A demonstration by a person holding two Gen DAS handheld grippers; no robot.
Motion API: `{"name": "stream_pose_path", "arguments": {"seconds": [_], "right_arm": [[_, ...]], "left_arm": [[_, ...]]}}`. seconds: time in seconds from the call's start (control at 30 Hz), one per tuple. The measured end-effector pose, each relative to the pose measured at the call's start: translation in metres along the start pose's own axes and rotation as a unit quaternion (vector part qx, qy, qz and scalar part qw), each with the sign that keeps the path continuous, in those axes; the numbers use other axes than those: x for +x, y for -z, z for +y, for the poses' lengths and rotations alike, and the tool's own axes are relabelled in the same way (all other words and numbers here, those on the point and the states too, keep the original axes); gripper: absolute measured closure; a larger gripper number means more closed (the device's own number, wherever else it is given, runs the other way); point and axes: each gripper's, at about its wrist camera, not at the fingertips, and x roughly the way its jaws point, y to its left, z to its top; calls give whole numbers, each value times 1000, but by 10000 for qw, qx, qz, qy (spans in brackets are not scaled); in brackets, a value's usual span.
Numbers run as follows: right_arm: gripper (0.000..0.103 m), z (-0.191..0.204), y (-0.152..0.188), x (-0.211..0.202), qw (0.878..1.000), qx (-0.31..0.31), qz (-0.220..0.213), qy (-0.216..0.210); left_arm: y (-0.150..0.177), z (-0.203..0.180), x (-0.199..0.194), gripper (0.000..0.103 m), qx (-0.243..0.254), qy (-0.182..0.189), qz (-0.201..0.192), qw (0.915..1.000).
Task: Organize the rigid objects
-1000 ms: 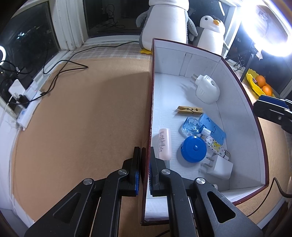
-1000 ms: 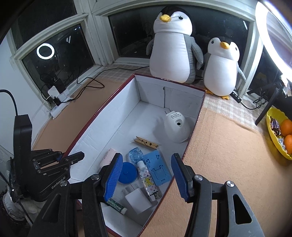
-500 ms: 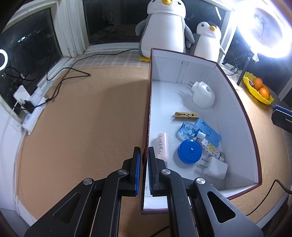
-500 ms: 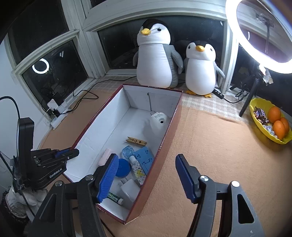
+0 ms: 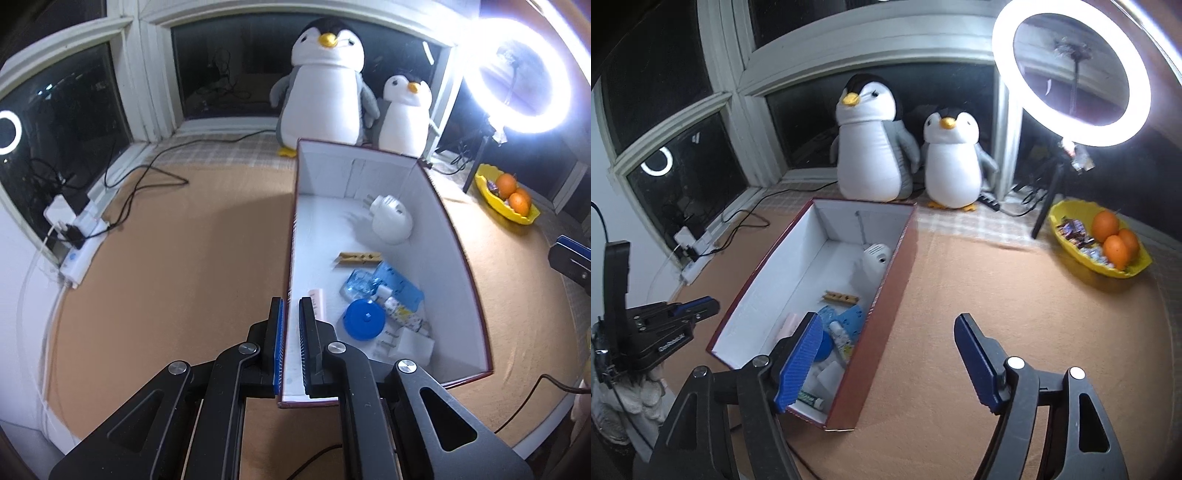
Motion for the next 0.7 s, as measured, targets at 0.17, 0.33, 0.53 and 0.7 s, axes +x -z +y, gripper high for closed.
{"name": "stream_pose_path", "arguments": {"seconds": [0.17,0.33,0.53,0.7], "right_arm": [[29,-3,0,-14,9997,153,-175,-11],[28,-5,3,-22,9996,219,-197,15],[24,-6,11,-26,9993,331,-162,80],[23,-8,17,-27,9990,418,-128,114]], "left_arm": [[-6,-12,-13,84,80,99,-215,9997],[-11,-22,-33,74,179,158,-459,9987],[-13,-30,-48,56,241,181,-656,9974],[-10,-37,-50,35,249,216,-631,9975]]}}
